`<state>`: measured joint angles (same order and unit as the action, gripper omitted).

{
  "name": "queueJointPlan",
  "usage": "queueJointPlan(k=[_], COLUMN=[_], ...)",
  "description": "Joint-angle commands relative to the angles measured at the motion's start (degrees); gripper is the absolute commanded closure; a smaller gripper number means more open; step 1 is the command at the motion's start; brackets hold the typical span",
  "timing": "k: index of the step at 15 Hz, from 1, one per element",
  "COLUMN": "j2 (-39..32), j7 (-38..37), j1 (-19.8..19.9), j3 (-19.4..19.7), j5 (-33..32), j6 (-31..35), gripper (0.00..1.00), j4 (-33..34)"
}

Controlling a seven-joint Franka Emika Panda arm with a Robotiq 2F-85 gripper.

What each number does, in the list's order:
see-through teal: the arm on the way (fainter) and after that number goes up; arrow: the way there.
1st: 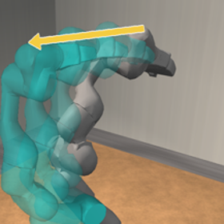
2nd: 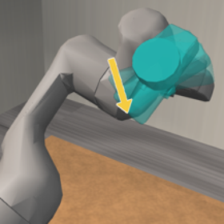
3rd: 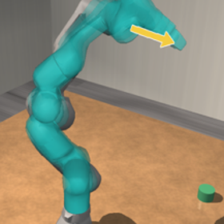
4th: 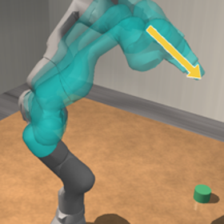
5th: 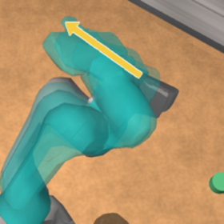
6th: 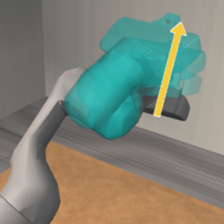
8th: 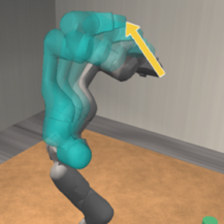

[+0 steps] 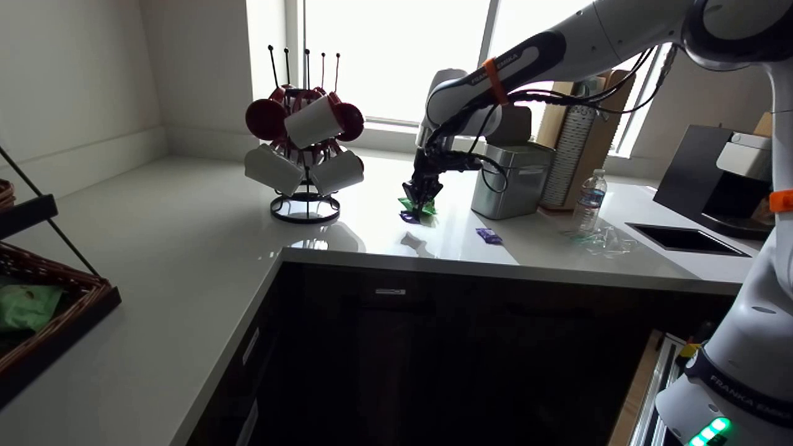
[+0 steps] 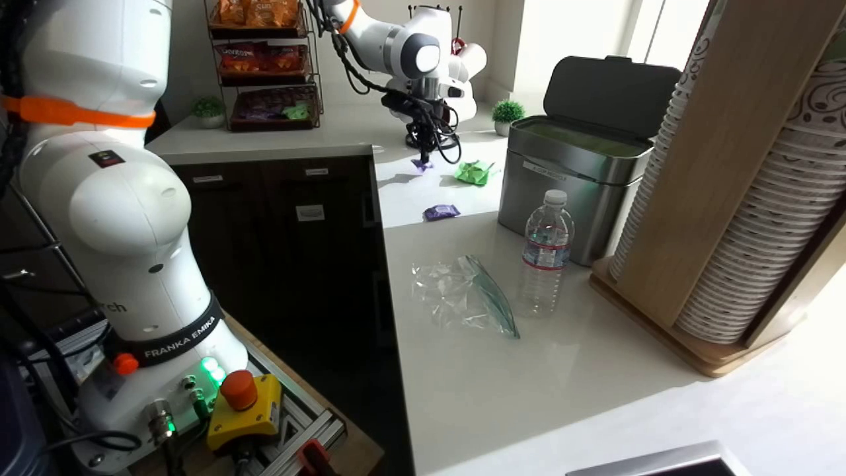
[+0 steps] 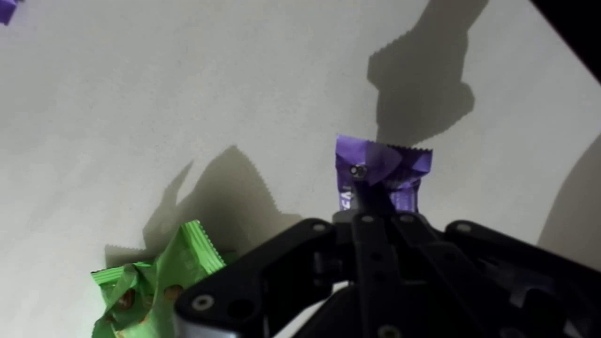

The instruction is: Pick up the green sachet on the left and place it next to the green sachet on the right then move both sachets backwards, move the purple sachet on the left to the right.

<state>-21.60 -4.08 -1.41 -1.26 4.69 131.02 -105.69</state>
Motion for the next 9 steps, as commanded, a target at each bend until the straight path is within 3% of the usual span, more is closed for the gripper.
queueJointPlan(k=[1, 9], j2=[8.42, 18.82], j7=[1.52, -3.41], j1=[0.48, 3.43], j3=[1.2, 5.87], j5=[-2.57, -7.44], j6=[-1.87, -3.25], gripper=[1.0, 1.0], j4=[-9.25, -22.46])
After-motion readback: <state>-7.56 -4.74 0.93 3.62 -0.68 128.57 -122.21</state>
